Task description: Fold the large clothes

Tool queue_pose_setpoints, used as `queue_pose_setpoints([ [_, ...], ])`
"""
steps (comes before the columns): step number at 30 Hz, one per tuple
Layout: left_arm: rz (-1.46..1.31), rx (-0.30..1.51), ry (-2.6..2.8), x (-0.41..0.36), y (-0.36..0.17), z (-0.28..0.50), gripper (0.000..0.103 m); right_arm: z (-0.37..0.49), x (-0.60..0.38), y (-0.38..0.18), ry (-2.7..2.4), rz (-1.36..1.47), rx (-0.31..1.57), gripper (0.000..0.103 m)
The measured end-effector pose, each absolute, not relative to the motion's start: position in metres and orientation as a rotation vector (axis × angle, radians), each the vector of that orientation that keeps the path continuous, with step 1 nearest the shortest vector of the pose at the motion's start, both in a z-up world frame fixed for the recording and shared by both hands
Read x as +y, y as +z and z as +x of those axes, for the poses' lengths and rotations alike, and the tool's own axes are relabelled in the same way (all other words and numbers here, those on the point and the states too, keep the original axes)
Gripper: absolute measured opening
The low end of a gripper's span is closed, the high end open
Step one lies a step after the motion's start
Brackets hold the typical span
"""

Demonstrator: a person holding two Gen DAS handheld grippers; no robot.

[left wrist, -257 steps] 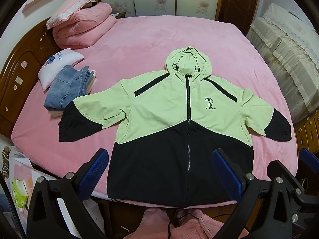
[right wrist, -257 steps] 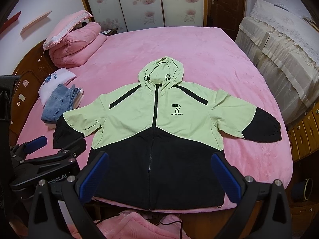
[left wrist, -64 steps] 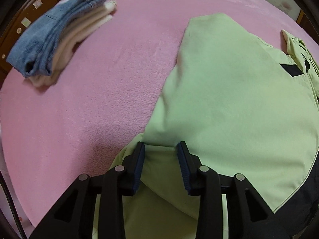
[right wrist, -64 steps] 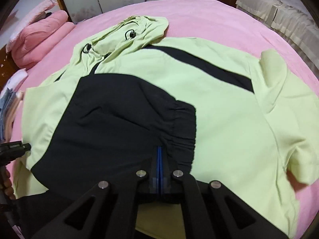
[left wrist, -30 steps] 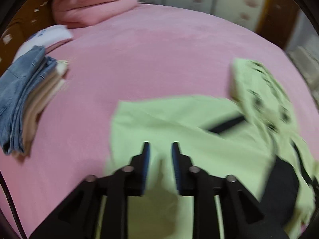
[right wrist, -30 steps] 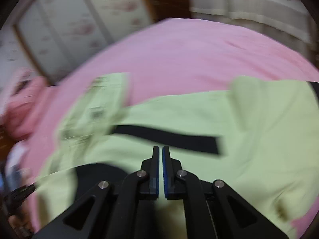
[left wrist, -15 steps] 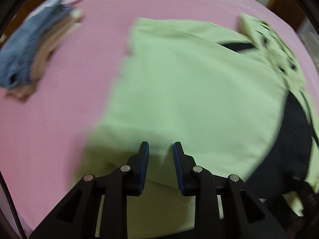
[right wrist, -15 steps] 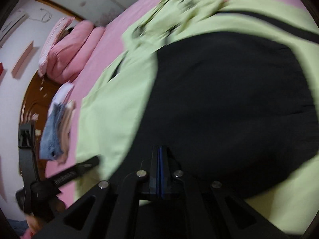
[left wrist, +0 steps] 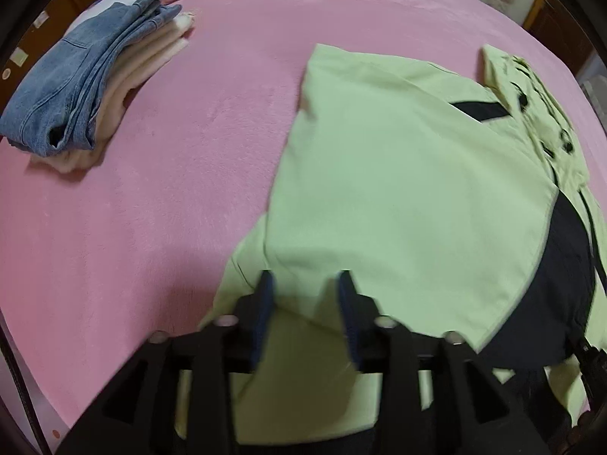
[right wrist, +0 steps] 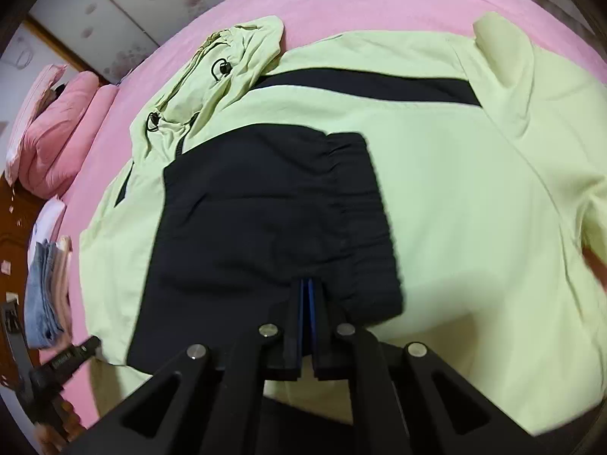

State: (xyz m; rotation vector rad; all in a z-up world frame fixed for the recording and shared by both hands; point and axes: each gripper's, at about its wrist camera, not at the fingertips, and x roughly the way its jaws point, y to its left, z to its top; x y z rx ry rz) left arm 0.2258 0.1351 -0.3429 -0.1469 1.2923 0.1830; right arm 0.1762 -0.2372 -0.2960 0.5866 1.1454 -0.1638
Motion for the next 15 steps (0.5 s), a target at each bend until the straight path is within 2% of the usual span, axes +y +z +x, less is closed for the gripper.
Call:
queue_pose_setpoints([
  [1,-0.143,1.307,0.176,0.133,-0.340,0.223,0.067,0.176,-0.232,-0.293,-0.165,0.595,1.154,0.005],
  [2,-0.137,1.315,0.173,0.132,-0.338,0.220,0.077,0.174,-0.231,-0.290,-0.165,0.601,1.158,0.014],
  [3,-0.125,1.327,0.168,0.129,-0.333,0.215,0.080,0.171,-0.226,-0.287,-0.164,0.607,1.160,0.022],
  [4,-0.118,1.335,0.168,0.128,-0.329,0.211,0.085,0.167,-0.219,-0.282,-0.166,0.612,1.151,0.047],
  [5,-0.111,1.349,0.171,0.125,-0.327,0.209,0.088,0.165,-0.212,-0.277,-0.171,0.613,1.143,0.078],
  [6,-0.105,1.364,0.170,0.124,-0.324,0.204,0.090,0.160,-0.209,-0.274,-0.180,0.610,1.133,0.085],
  [7,-0.106,1.374,0.161,0.123,-0.319,0.198,0.090,0.155,-0.202,-0.268,-0.190,0.605,1.121,0.089],
  [15,0.030,1.360,0.050,0.113,-0.298,0.163,0.090,0.121,-0.159,-0.241,-0.157,0.584,1.166,0.089],
])
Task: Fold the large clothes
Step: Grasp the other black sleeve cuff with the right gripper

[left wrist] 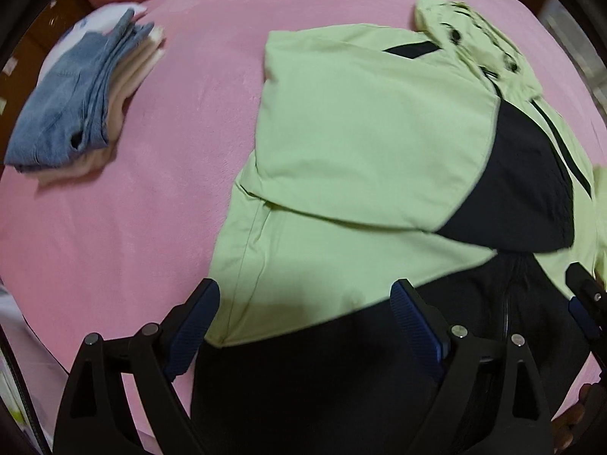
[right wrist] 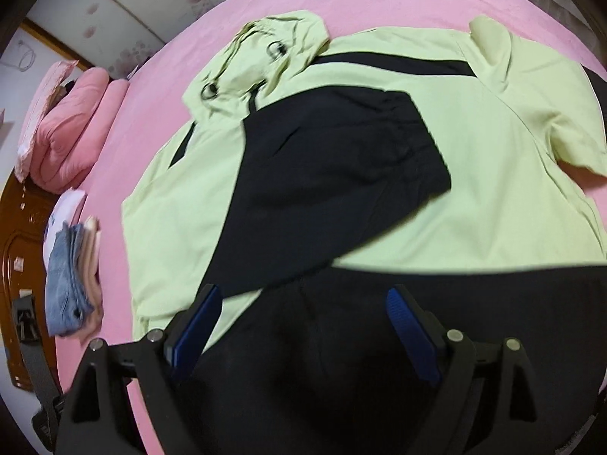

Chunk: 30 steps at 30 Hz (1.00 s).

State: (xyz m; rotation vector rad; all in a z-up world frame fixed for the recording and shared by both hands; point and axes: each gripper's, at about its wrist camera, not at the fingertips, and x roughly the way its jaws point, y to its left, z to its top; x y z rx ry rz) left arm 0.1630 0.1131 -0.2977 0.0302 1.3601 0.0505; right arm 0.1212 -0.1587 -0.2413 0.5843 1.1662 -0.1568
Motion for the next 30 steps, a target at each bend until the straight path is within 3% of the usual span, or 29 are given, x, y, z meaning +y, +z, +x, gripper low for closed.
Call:
queue_pose_setpoints([
  [6,0.124,1.352,0.013,0.094,-0.297,0.125,0.090,0.074,-0.147,-0.245,-0.143,0.553,1.221,0.089],
  [11,0.264,1.430,-0.082,0.045,-0.314,0.091,0.090,0.016,-0.173,-0.268,-0.209,0.695,1.315,0.089],
  [21,0.430,1.468,-0.332,-0.146,-0.305,0.046,0.090,-0.079,-0.311,-0.268,-0.418,0.946,1.300,0.089],
  [30,0.428,1.490,-0.453,-0.338,-0.288,0.031,0.090,-0.095,-0.501,-0.261,-0.506,0.973,1.175,0.089],
])
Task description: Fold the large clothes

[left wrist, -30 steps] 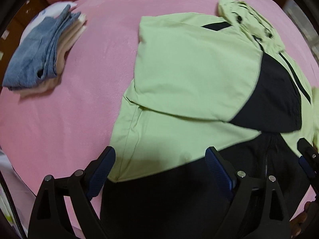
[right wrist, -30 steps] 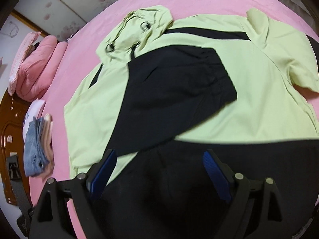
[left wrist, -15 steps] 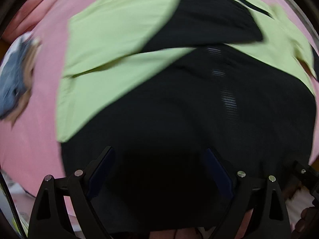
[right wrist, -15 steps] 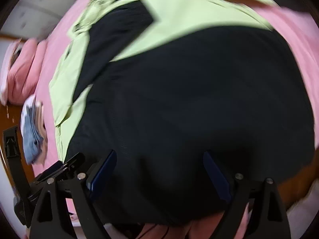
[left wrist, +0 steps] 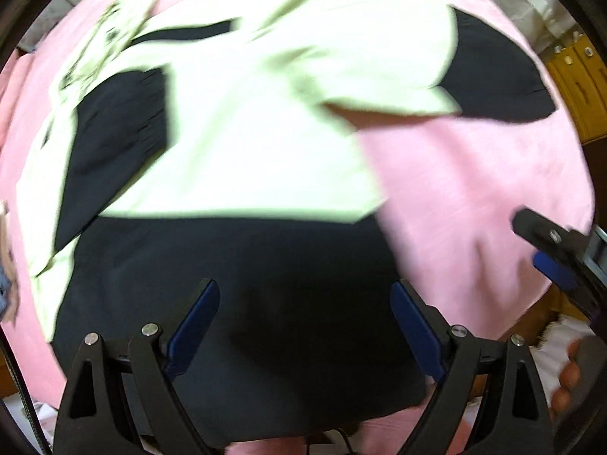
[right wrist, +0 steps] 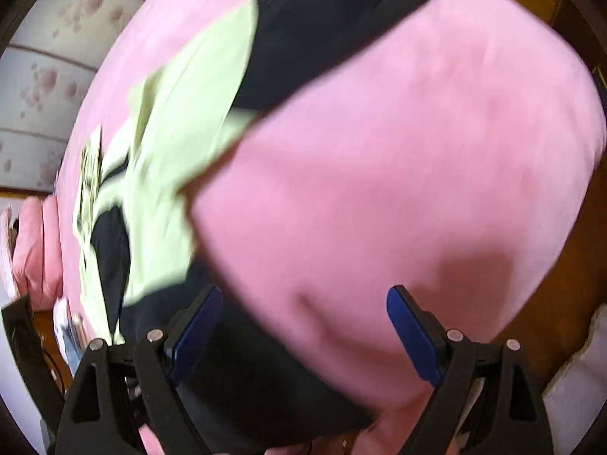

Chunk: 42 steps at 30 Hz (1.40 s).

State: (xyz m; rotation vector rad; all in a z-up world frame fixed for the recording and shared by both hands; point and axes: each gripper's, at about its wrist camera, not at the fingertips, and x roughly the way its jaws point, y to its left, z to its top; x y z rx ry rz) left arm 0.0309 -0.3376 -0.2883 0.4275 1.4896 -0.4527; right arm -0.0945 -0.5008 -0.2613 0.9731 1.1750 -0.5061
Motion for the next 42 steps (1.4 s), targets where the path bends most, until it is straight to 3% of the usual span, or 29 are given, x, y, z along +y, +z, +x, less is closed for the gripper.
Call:
queue_pose_setpoints([
  [9,0.352,1.492,-0.481,-0.459,-0.266,0.056,0.092,-0.078,-0.659,-0.285,-0.638,1.000,0.974,0.089],
  [16,0.477,1.448,-0.442,-0.508,-0.261,0.074,0.092,-0.068,-0.720,-0.304,-0.724,1.187,0.772,0.087],
  [18,0.503,1.458,-0.426,-0.515,-0.263,0.076,0.092,-0.069,-0.726,-0.308,-0.750,1.222,0.745,0.077],
  [19,0.505,1.465,-0.423,-0.519,-0.266,0.074,0.092,-0.069,-0.726,-0.309,-0.750,1.231,0.733,0.063],
  [20,0.505,1.476,-0.421,-0.521,-0.267,0.073,0.092,-0.069,-0.727,-0.311,-0.740,1.229,0.739,0.032],
  [21,0.510,1.485,-0.417,-0.523,-0.270,0.072,0.092,-0.072,-0.730,-0.311,-0.727,1.228,0.742,0.016],
  [22,0.520,1.491,-0.410,-0.528,-0.274,0.072,0.092,-0.074,-0.732,-0.313,-0.688,1.247,0.724,0.009],
  [33,0.548,1.500,-0.372,-0.499,-0.279,0.066,0.092,-0.080,-0.728,-0.280,-0.580,1.177,0.622,0.008],
  [42,0.503,1.492,-0.343,-0.429,-0.263,0.058,0.092,-0.071,-0.678,-0.206,-0.397,1.054,0.456,0.008],
])
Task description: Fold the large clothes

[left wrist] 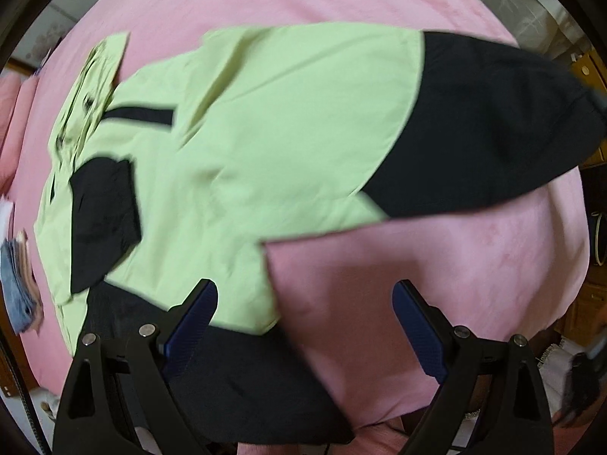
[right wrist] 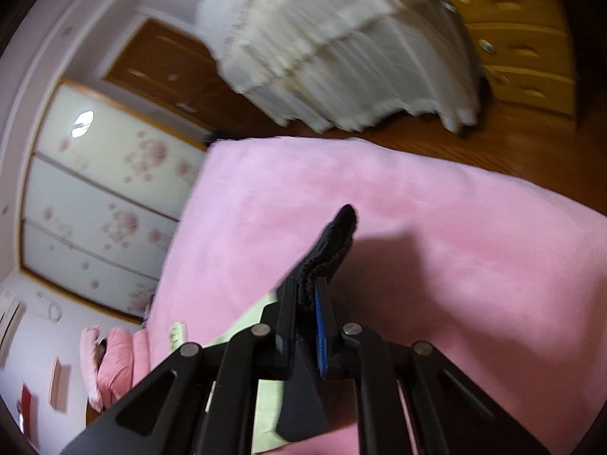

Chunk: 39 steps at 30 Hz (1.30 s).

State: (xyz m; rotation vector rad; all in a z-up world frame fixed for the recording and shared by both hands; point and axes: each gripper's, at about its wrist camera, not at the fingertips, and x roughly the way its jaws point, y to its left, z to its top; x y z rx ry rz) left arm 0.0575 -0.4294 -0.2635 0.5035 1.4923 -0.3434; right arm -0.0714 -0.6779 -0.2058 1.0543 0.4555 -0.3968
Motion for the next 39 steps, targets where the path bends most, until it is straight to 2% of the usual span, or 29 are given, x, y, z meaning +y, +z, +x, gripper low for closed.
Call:
queue_pose_setpoints([
  [12,0.320,1.574,-0.155,-0.230,-0.269,0.063,0.092,-0.015,-0.521,-0.109,-0.087,0.884,0.307,0.008],
  [18,0.221,1.558,-0.055,-0.116,-0.252,0.075,0.092,0.042,-0.411,-0.092,0.029,0.813,0.367,0.008],
  [22,0.202,1.529,-0.024,-0.053,-0.243,0.087,0.092,0.087,-0.335,-0.113,0.042,0.745,0.518,0.008],
  [24,0.196,1.502,-0.026,-0.025,-0.243,0.092,0.092,0.112,-0.287,-0.137,0.042,0.624,0.601,0.008],
  [30,0.182,1.468,-0.061,0.029,-0.263,0.113,0.092,0.166,-0.185,-0.236,0.098,0.362,0.851,0.009],
  [34,0.215,1.504,-0.077,0.034,-0.286,0.126,0.092,0.187,-0.150,-0.277,0.192,0.280,1.013,0.019],
  [36,0.208,1.517,-0.104,0.039,-0.293,0.134,0.092,0.184,-0.138,-0.285,0.244,0.271,1.053,0.028],
  [38,0.170,1.520,-0.142,0.043,-0.296,0.144,0.092,0.179,-0.130,-0.286,0.255,0.250,1.062,0.042],
  [39,0.148,1.515,-0.159,0.043,-0.295,0.148,0.092,0.174,-0.129,-0.285,0.257,0.238,1.059,0.045],
])
